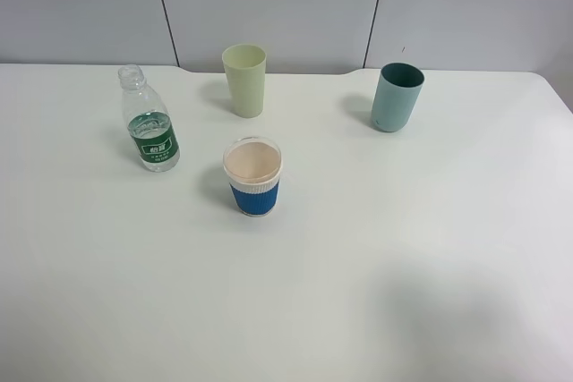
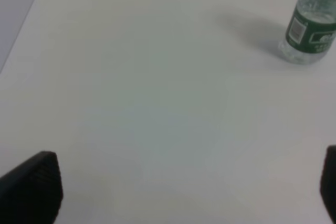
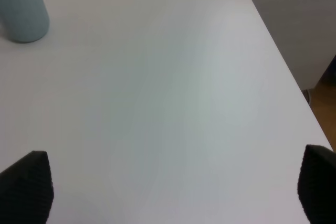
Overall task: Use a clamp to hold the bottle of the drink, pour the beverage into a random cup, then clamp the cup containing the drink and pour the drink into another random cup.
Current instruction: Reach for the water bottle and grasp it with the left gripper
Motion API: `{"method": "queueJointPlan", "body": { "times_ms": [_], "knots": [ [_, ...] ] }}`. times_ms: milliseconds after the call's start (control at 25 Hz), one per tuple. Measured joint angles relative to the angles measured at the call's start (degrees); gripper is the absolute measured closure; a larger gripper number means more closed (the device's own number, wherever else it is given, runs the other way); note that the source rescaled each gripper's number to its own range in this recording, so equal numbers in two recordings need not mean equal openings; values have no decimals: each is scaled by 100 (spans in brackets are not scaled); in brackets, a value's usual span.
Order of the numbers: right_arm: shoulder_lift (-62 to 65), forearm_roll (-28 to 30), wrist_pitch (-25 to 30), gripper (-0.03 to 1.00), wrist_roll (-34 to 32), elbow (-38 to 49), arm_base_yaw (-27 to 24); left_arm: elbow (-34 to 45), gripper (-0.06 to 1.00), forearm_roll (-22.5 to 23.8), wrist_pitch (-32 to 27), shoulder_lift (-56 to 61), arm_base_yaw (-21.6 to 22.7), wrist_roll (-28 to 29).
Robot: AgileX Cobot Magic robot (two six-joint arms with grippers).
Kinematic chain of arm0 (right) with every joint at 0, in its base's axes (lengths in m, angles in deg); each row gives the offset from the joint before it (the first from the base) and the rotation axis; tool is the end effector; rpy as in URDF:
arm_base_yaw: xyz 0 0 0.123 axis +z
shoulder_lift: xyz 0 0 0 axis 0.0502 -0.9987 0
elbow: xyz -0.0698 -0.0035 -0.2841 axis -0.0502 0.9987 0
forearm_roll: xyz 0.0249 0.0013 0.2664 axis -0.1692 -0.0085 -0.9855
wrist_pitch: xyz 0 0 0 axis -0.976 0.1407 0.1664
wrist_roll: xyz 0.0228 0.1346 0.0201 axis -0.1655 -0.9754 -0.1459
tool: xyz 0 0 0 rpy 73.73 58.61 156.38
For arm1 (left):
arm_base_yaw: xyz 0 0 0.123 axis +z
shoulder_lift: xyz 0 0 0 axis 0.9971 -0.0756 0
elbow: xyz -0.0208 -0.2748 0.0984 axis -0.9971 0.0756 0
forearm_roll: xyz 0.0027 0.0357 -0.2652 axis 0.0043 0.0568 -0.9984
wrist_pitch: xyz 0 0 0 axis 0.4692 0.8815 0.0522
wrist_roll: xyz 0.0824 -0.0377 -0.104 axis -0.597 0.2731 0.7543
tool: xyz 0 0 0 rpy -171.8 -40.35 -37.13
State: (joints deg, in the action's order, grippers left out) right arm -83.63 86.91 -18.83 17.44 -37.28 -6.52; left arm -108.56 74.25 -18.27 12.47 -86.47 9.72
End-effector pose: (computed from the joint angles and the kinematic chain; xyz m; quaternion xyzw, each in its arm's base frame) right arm 0.0412 -0.0190 0.2652 0.0538 0.8485 -0.0701 0.5218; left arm 0.0417 0.0159 0.2669 -0.0320 0.8465 0.0433 0.5297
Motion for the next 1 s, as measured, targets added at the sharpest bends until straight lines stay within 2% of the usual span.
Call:
{"method": "queueJointPlan", "body": {
  "times_ms": [1000],
  "knots": [
    [0, 0, 0, 17, 0, 0, 0, 0, -6, 0, 0, 0, 0, 0]
  ]
}}
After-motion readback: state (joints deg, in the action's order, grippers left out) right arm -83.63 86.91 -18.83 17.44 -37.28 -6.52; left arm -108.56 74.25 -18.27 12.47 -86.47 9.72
